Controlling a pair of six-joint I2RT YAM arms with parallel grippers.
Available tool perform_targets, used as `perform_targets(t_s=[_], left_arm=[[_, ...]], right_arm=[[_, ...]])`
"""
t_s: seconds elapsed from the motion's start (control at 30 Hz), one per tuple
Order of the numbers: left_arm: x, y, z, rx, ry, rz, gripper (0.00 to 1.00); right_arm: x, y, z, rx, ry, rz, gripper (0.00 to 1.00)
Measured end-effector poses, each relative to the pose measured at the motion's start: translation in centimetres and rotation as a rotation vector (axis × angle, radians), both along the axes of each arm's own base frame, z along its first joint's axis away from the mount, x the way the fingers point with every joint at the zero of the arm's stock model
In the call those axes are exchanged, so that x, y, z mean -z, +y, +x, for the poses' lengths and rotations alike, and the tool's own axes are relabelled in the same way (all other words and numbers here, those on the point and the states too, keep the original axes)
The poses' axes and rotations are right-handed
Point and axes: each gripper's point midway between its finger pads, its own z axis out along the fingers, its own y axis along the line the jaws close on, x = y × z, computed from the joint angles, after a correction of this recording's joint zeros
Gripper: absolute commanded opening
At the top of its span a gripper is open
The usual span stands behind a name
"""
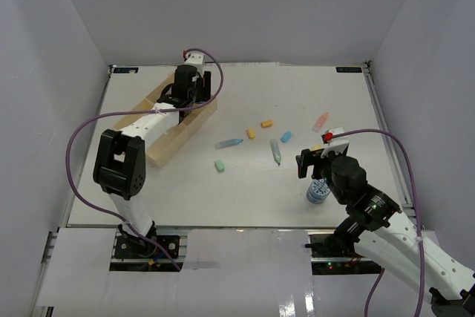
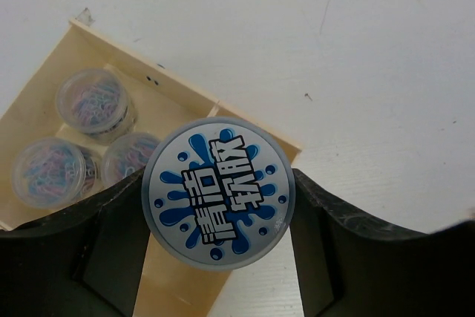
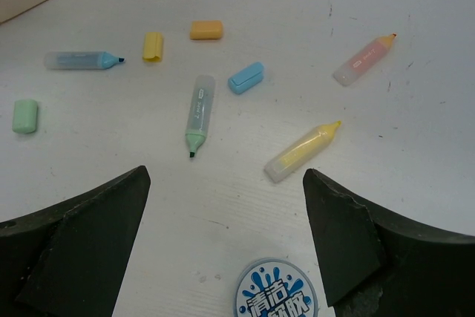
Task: Sort the stationery into containers
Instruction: Place the stationery in the storage box.
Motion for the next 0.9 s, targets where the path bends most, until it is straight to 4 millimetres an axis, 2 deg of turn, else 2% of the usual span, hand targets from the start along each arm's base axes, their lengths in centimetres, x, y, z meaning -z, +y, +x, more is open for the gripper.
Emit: perform_targets(t_s=[0.1,0.17,0.37,0.9], left_arm=[[-0.6,0.1,0.7,-0.001,-0.037,-0.009,0.55],[-0.4,0.2,1.1,-0.005,-0.042,-0.010,0.55],[2.6,0.4,1.8,-0.003,0.003,0.001,0.55],[2.7,-0.4,2.1,0.022,0.009,-0.039,0.55]], right_arm=[[0.0,0.0,0.0,-0.001,0.000,0.000,0.90],[0.0,0.0,0.0,-0.003,0.001,0.001,0.90],[0.0,0.0,0.0,-0.003,0.001,0.001,0.90],[0.1,0.1,0.0,-0.003,0.003,0.000,0.90]])
